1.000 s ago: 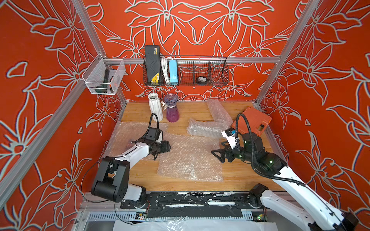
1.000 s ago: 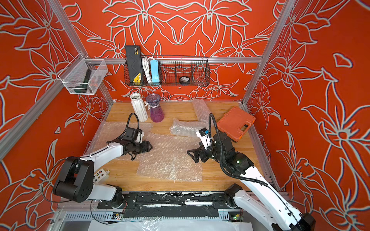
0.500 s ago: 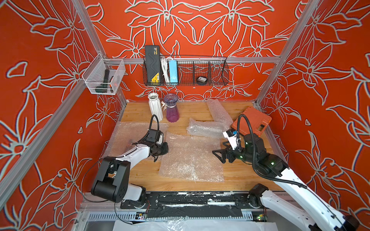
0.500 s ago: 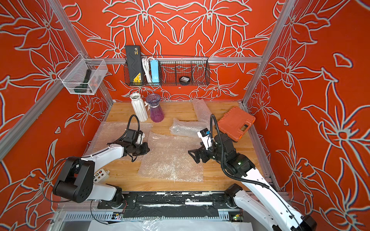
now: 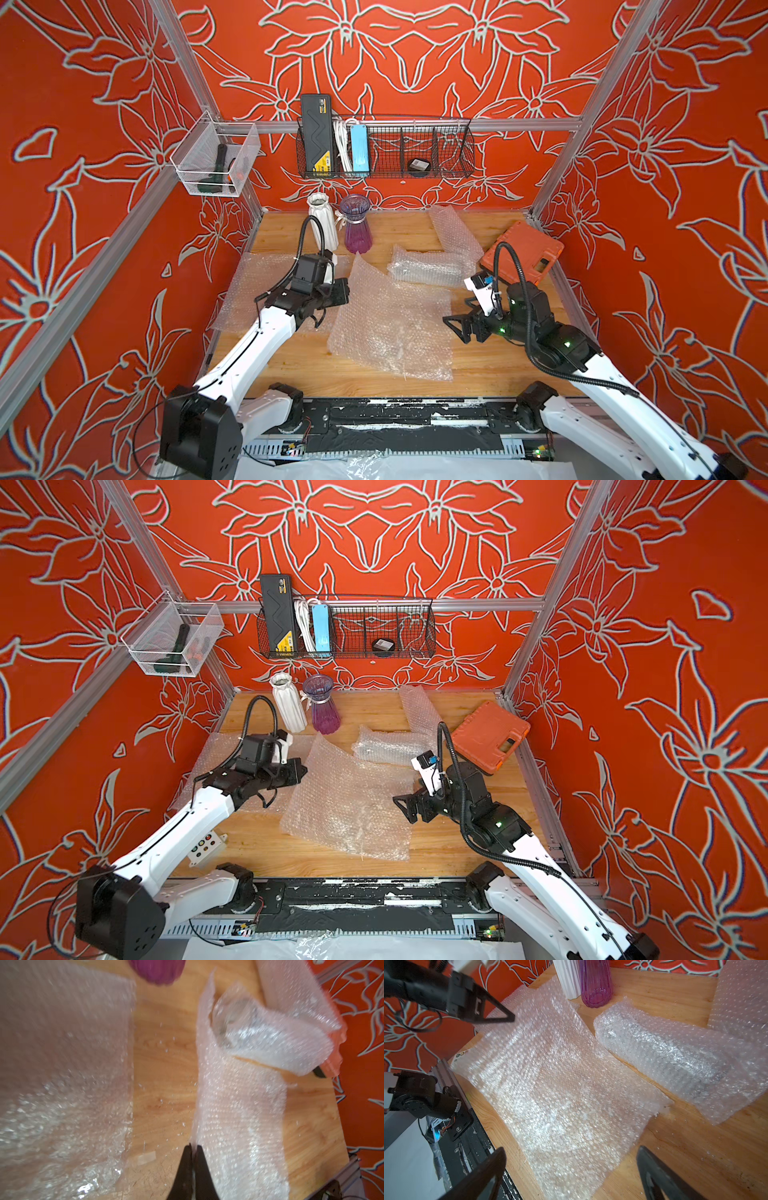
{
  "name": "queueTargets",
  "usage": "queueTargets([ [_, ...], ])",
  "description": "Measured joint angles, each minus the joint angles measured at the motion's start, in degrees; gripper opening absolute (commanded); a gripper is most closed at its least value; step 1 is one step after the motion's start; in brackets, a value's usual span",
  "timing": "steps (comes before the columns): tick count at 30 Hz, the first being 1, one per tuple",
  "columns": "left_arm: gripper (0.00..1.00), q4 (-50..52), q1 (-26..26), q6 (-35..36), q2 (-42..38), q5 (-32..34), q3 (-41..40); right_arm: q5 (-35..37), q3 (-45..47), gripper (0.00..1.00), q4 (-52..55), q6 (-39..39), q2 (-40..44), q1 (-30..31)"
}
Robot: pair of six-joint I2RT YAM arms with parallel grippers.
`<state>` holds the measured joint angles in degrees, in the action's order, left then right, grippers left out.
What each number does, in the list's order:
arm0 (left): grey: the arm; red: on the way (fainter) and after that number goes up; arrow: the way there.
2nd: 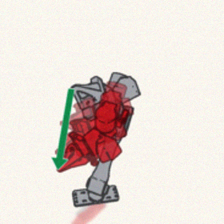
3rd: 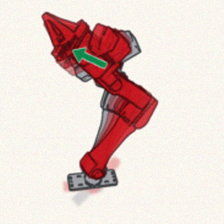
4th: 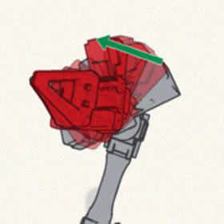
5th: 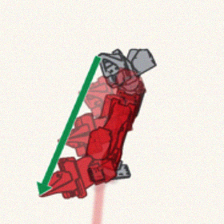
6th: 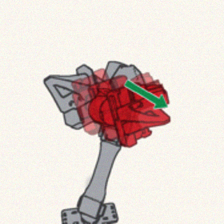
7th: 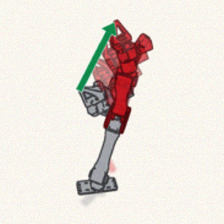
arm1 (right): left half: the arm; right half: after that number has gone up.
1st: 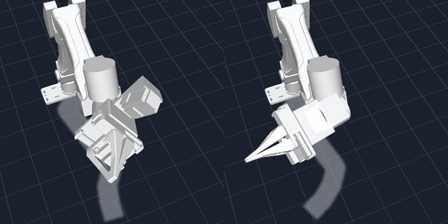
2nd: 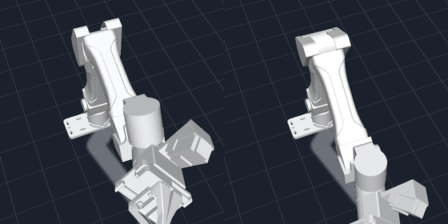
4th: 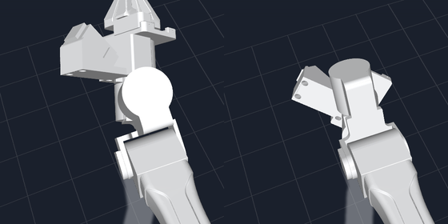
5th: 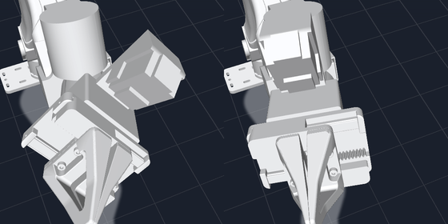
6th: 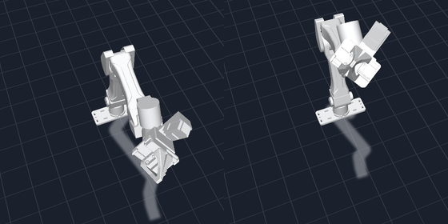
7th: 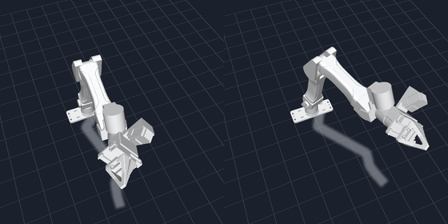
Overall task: Unwrap the vase from the bubble wrap
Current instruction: Pick up the bubble wrap from the center of the board, then place the bubble wrap at the center of the board.
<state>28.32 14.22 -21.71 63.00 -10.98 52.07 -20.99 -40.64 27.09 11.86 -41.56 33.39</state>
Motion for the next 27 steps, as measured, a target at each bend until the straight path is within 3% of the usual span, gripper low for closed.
queueTargets([
  [4, 0.0, 4.7, -2.5, 3.0, 0.2, 5.1, 7.9, 0.0, 0.0, 0.98, 0.0, -0.4, 0.0, 0.0],
  [8, 0.0, 7.3, -8.9, 6.4, 2.4, 9.7, 12.0, 0.0, 0.0, 0.98, 0.0, -0.7, 0.0, 0.0],
  [11, 0.0, 7.2, -10.4, 8.7, 4.7, 15.9, 14.2, 0.0, 0.0, 0.98, -0.1, -0.7, 0.1, -0.1],
  [19, 0.0, 3.5, -12.2, 14.3, 6.3, 32.2, 16.4, -0.1, -0.7, 0.98, 1.5, -1.2, -0.1, -0.1],
  [27, 0.0, -4.1, -17.2, 17.1, 4.9, 40.4, 14.2, -0.6, -0.8, 0.98, 2.1, -1.3, -0.8, -0.4],
])
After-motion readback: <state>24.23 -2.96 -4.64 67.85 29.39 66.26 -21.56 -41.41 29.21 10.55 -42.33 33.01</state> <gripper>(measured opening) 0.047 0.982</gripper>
